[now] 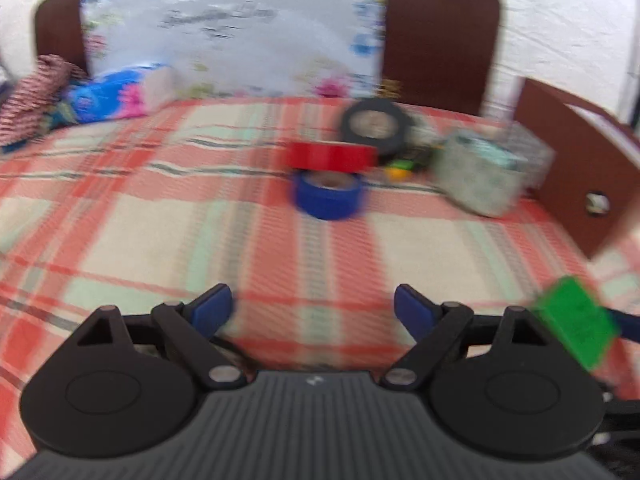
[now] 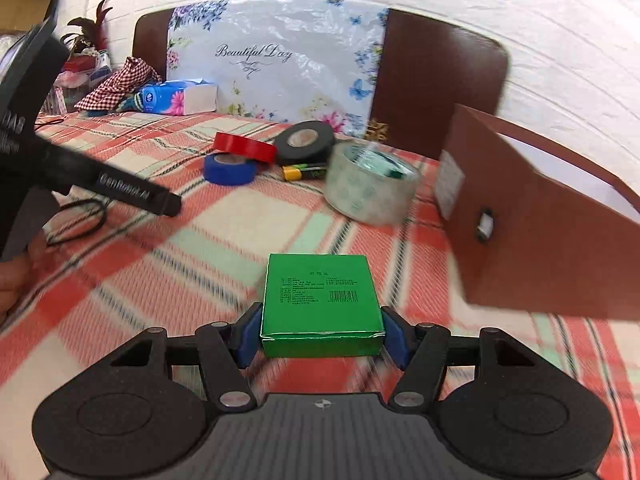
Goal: Organize objects
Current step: 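Move the left gripper back to the plain green box, then grasp the plain green box with the left gripper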
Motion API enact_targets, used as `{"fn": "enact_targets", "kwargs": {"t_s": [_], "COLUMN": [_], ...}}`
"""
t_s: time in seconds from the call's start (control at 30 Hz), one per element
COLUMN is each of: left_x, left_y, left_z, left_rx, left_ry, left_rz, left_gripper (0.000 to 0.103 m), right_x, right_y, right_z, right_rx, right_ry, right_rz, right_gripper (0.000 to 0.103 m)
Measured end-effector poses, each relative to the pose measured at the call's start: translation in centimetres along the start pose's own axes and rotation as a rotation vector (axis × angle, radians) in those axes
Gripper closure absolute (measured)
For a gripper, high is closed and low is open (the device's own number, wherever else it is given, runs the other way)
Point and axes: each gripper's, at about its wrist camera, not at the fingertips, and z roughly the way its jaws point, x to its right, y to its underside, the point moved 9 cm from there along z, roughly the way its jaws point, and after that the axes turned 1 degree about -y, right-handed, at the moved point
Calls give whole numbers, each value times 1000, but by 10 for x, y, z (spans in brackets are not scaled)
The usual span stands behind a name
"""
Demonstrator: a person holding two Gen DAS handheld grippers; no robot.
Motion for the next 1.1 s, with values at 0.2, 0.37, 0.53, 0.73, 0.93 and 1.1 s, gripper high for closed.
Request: {"fn": "enact_targets", "kwargs": {"t_s": [0.2, 0.37, 0.53, 0.73, 0.93, 1.1], "left_x": [83, 105, 119, 130, 160, 200], "left_y": [10, 16, 17, 0, -42, -85], "left_z": [-12, -6, -8, -27, -56, -64], "left_rx": [-169, -207, -221, -181, -70, 9], "left_ry": [282, 291, 354, 387, 441, 483], "left_rz": [-33, -47, -51, -44, 21, 87], "left_gripper": [16, 20, 54, 55, 55, 55], "right_x": [8, 3, -1, 7, 23, 58], "right_y": [9, 7, 5, -1, -22, -50], "right_z": [-7, -3, 0, -11, -36, -49], "right_rx": [-12, -1, 15, 93, 273, 391], "right_ry": [2, 18, -5, 31, 150, 258], "right_rz": [54, 27, 12, 43, 23, 34], "right_gripper": [29, 31, 45, 45, 44, 44]}}
